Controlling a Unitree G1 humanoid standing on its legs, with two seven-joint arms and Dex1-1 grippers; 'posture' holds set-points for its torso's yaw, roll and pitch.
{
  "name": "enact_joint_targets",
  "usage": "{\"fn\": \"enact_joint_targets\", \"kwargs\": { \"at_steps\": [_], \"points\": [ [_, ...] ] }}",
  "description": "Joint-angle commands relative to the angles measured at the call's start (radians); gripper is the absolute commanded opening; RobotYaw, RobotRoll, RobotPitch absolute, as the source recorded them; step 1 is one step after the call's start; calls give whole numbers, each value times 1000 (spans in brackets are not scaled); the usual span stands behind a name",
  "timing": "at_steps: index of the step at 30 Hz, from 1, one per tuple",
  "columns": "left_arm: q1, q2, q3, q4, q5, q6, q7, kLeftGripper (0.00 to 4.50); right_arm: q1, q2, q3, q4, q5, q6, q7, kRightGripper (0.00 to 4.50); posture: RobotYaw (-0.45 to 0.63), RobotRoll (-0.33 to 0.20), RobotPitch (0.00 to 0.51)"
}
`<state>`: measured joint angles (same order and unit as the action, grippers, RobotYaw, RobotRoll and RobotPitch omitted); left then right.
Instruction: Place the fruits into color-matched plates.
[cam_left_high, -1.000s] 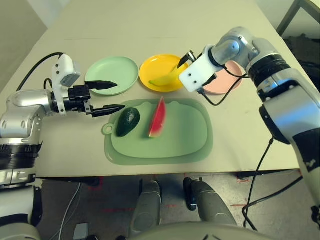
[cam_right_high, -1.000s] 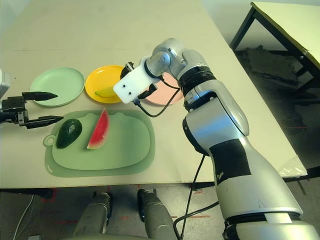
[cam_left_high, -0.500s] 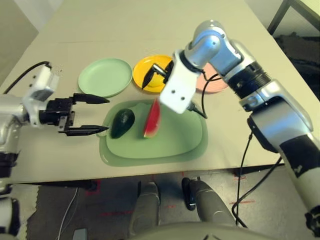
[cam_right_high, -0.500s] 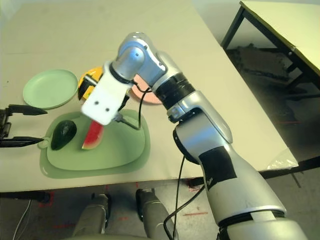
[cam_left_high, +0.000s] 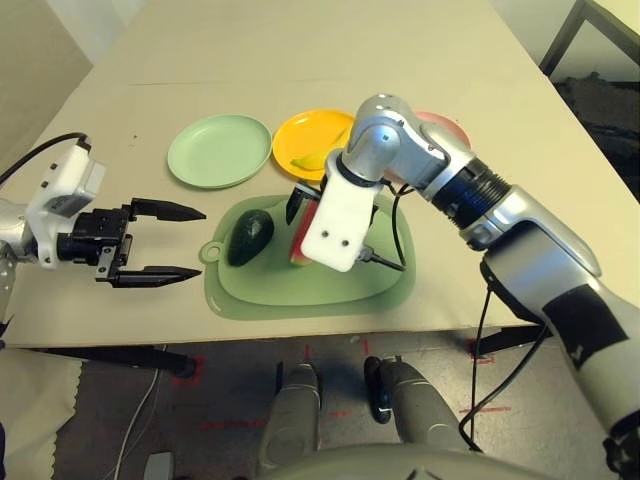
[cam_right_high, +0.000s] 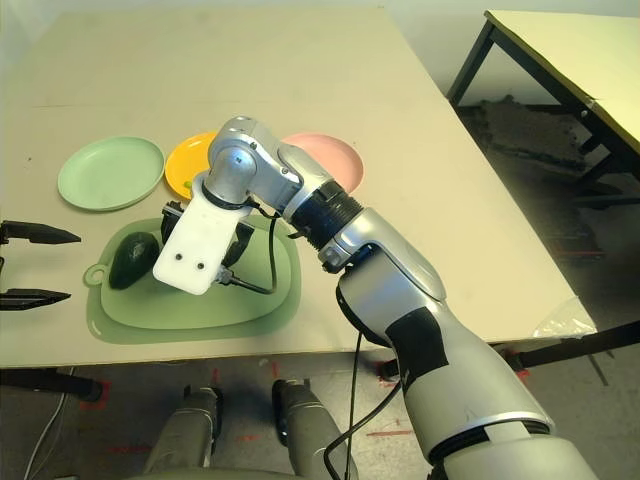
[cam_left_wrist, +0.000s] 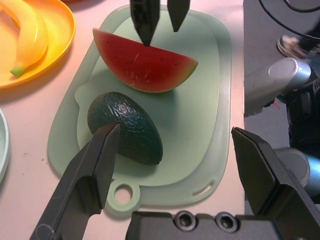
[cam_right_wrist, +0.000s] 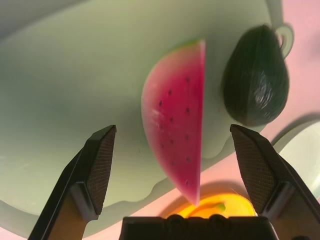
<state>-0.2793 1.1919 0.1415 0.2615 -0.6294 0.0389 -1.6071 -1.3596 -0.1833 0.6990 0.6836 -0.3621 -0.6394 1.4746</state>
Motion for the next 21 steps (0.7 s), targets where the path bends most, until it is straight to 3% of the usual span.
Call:
{"fn": "enact_joint_targets", "kwargs": {
  "at_steps": [1,21],
  "points": [
    [14,0,13,-1,-1,-16,-7,4500,-35,37,25,64,-47,-27,-52,4473,96,0,190],
    [50,-15,49,-27,-2,-11,-7,4500,-25,135,102,257,-171,-80,-147,4473,129,0,199]
  ]
}}
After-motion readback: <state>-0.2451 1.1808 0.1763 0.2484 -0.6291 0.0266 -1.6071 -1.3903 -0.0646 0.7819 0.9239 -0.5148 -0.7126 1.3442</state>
